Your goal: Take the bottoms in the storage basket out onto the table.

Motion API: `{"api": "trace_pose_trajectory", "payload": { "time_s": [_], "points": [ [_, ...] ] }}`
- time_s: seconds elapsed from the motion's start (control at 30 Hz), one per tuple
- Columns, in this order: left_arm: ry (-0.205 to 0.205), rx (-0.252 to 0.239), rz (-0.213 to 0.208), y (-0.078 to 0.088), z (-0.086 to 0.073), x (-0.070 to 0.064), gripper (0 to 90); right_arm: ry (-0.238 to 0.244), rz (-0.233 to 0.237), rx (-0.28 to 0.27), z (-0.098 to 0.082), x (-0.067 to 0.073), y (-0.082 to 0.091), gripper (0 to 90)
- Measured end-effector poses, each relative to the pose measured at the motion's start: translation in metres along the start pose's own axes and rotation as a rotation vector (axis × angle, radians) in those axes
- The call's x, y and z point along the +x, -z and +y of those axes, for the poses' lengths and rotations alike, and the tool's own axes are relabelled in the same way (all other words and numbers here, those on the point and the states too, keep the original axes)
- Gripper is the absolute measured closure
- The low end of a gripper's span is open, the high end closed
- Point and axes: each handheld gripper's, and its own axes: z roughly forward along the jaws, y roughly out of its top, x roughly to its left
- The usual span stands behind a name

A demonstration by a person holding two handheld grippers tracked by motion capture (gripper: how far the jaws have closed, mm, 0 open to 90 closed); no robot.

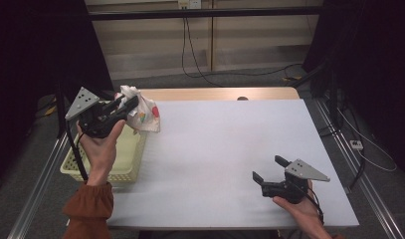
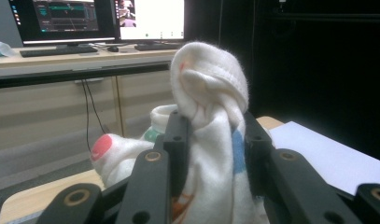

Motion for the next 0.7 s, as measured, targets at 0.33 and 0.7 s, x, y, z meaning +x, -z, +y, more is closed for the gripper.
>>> {"api": "trace_pose_trajectory", "payload": {
  "time_s": [0.33,0.7],
  "points": [
    [-0.008,0.01,-0.013,-0.007,0.004,-0.005,70.6,0.004,-0.003,0.003,0.0,-0.001,-0.001,3.7],
    [-0.027,0.017,-0.048,-0.023,0.01,-0.018,70.6,0.001,-0.005,0.001,0.0,-0.001,-0.001,3.7]
  ]
}}
